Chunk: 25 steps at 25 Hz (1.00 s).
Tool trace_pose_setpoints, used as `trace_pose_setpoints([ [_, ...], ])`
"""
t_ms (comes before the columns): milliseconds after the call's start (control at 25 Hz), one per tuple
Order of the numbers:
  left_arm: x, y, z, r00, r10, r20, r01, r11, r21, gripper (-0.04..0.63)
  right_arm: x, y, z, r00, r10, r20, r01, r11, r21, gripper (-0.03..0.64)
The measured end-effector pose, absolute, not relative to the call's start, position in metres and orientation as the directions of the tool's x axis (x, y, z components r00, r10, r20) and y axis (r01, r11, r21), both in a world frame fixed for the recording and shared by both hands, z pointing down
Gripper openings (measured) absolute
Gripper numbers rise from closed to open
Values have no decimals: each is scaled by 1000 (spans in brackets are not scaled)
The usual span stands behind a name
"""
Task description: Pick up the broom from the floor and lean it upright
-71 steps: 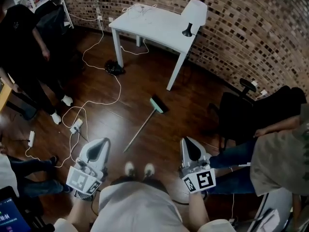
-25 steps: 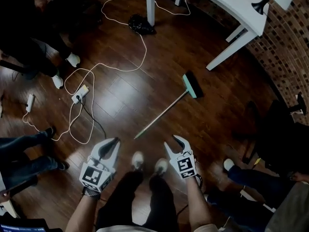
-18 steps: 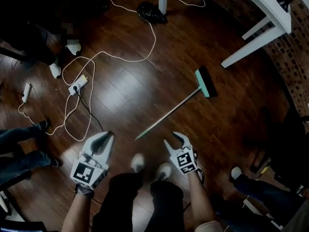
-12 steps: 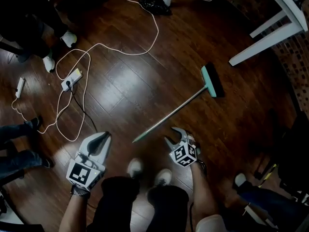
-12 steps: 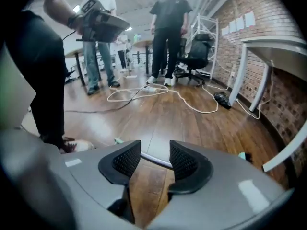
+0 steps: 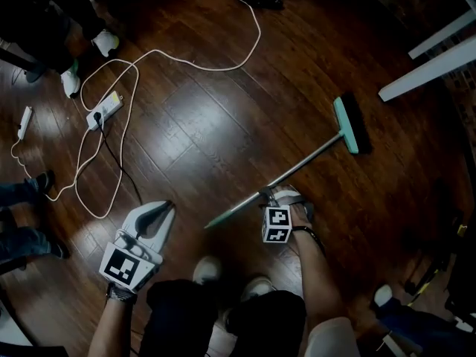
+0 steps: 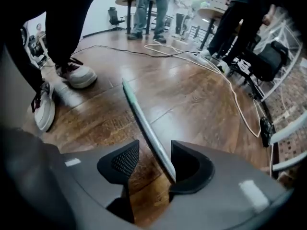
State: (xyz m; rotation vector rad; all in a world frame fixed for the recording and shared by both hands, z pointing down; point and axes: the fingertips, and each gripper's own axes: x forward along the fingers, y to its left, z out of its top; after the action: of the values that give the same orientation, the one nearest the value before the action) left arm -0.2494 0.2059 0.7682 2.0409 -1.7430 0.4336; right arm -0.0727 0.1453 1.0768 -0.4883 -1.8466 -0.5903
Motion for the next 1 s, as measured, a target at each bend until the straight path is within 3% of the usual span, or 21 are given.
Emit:
trace_pose_setpoints([
  [400,-237,190,801,190,-881,433,-980,-142,140,0,-79,156,1118,-187,70,980,823,556,117,176],
  [560,-231,187,804,203,-881,427,-977,-151,153,0,-68,166,1122,-62,84,995,902,431,20,93],
  [640,-231,186,804,204,-882,425,-976,-152,154,0,-68,167,1123,-25,89,996,923,385,-11,87],
  [1000,-221,201,836,261,-831,492,-965,-208,160,6,-69,166,1109,-160,147,976,909,407,87,86],
])
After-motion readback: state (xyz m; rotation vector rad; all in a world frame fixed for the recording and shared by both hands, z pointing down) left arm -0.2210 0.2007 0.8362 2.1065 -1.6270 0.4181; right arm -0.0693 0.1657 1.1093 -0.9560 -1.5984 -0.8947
